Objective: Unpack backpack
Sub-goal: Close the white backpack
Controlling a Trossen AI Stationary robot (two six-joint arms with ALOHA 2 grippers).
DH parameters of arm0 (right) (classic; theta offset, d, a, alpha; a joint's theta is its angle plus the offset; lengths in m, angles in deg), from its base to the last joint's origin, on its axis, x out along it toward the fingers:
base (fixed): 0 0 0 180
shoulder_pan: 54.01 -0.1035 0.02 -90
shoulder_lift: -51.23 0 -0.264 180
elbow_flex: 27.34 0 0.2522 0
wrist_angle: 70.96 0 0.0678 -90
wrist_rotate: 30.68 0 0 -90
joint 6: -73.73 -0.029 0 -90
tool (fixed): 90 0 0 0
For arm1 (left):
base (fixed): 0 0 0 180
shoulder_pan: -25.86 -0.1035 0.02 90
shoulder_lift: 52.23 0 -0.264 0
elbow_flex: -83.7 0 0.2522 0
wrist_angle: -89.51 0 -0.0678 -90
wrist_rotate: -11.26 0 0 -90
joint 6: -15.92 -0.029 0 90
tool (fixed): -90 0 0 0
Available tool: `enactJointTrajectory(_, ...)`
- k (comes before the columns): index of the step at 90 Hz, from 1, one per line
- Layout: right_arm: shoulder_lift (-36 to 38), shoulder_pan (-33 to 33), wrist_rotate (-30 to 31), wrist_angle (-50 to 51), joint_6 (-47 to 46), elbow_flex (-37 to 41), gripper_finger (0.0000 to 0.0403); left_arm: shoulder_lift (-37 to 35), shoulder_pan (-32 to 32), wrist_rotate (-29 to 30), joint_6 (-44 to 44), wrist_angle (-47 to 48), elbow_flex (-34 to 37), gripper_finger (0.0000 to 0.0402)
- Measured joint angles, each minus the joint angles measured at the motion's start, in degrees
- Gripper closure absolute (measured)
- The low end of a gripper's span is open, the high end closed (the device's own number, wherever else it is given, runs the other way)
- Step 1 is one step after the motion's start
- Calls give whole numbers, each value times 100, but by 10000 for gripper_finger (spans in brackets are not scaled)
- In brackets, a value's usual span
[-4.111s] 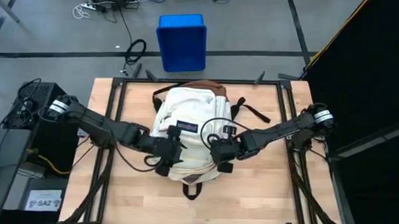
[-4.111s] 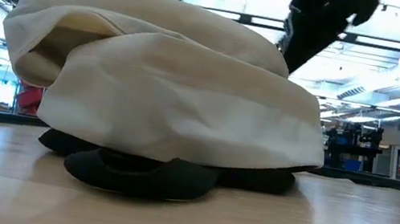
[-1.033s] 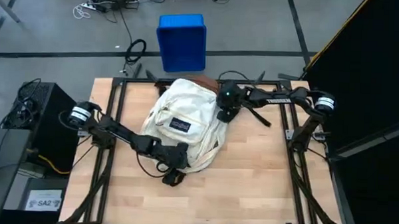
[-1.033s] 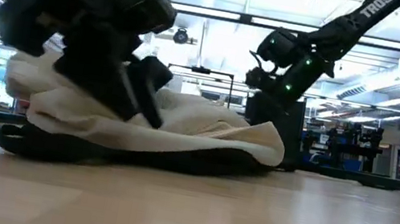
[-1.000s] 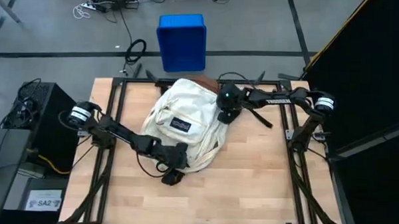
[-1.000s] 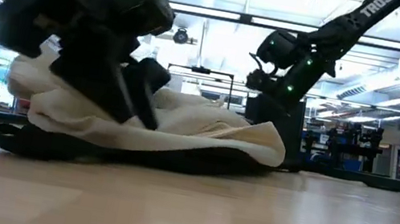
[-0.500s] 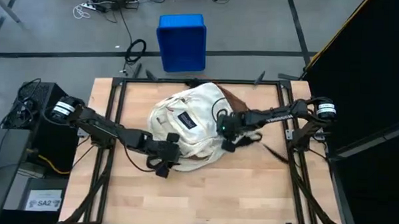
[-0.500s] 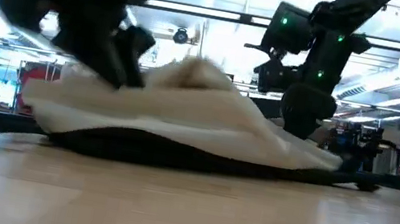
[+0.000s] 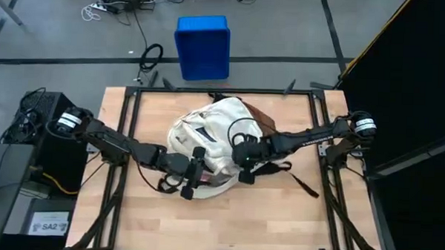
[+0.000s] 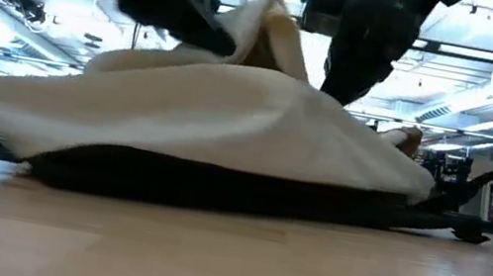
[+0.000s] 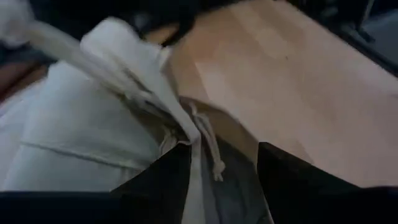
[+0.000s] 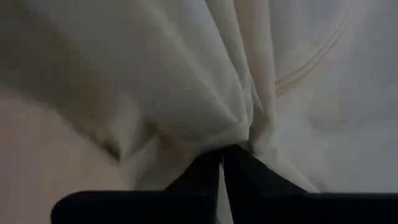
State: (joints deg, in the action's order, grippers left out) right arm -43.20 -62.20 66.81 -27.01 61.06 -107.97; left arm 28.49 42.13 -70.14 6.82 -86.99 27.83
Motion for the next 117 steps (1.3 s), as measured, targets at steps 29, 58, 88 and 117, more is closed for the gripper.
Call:
enactJointTrajectory(29, -7, -121, 168, 101, -515, 114, 403, -782, 184, 142, 459, 2072, 0, 245)
enactJointTrajectory(58, -6, -256, 527, 472, -938, 127, 403, -2139, 735, 1137, 1183, 2773, -4, 245)
enactJointTrajectory(88, -7, -906, -162, -31, -570, 127, 403, -265, 613, 851, -402, -163, -7, 245)
enactJointTrajectory(117, -233, -979, -671, -865, -1203, 406, 403, 1894, 124, 864, -222, 722, -1236, 245)
